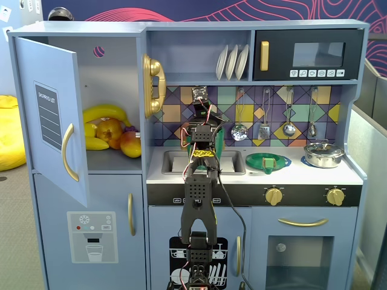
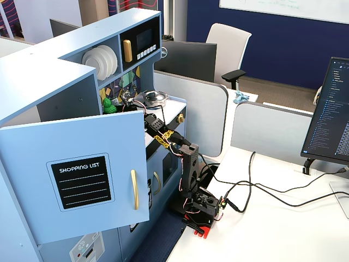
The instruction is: Pick up the green pineapple from the left cabinet and place it in the green recipient
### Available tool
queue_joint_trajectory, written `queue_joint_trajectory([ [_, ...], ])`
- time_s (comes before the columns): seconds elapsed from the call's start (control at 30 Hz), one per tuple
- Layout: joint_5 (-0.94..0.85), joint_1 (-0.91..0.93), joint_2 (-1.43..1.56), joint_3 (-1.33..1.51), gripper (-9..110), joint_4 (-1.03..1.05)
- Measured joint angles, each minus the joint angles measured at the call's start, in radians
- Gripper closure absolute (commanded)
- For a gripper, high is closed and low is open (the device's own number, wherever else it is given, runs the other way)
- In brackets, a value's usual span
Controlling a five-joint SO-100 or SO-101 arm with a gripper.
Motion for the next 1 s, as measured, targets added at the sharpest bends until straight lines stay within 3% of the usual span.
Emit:
queue_joint_trajectory([
  [0.13,0.075,0.000,0.000,-0.015,58,-0.005],
  [0.47,0.133,0.000,0.014,-0.003,59,-0.048],
  [0.6,0.133,0.000,0.163,0.146,60,-0.043],
  [1.0,0.089,0.026,0.940,0.663,62,0.465],
])
